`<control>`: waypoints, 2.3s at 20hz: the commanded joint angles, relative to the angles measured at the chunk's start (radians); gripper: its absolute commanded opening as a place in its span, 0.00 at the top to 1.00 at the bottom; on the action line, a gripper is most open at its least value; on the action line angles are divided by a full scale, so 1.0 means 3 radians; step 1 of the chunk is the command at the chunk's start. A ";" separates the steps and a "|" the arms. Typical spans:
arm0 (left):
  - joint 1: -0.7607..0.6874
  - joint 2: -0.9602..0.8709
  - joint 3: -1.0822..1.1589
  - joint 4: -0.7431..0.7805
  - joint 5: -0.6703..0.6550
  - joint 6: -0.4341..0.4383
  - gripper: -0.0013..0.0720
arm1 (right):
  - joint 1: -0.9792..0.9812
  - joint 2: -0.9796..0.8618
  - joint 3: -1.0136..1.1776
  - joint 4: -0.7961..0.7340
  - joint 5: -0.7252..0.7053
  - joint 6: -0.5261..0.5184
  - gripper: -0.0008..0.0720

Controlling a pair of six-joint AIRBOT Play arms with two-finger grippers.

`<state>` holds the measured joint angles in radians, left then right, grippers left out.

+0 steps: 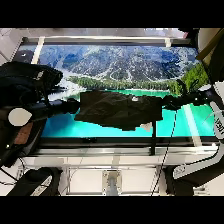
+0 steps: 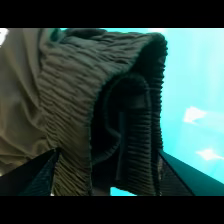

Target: Fold the clothes and pants, and hang the long-sleeved shirts on hangers.

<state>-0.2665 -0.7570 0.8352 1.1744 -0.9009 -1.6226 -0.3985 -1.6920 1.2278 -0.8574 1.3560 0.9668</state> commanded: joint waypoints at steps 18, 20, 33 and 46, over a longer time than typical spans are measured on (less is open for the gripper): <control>0.0004 0.0003 -0.0001 0.0001 0.0000 -0.0069 0.43 | 0.0038 -0.0395 0.0003 0.0617 0.0238 -0.0500 0.97; 0.0004 0.0004 -0.0001 0.0001 0.0000 -0.0069 0.43 | -0.0025 -0.0289 0.0023 0.0619 0.0356 -0.0498 0.97; 0.0004 0.0005 -0.0001 0.0001 0.0001 -0.0066 0.43 | -0.3245 0.1310 0.0365 -0.0191 0.0456 0.0668 0.97; 0.0004 0.0006 -0.0001 -0.0001 0.0131 -0.0069 0.42 | -0.3890 0.1556 -0.0145 -0.1133 0.0029 0.1397 0.18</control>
<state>-0.2665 -0.7559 0.8352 1.1740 -0.8875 -1.6432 -1.5543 -1.2583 1.1545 -1.3781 1.4216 1.3003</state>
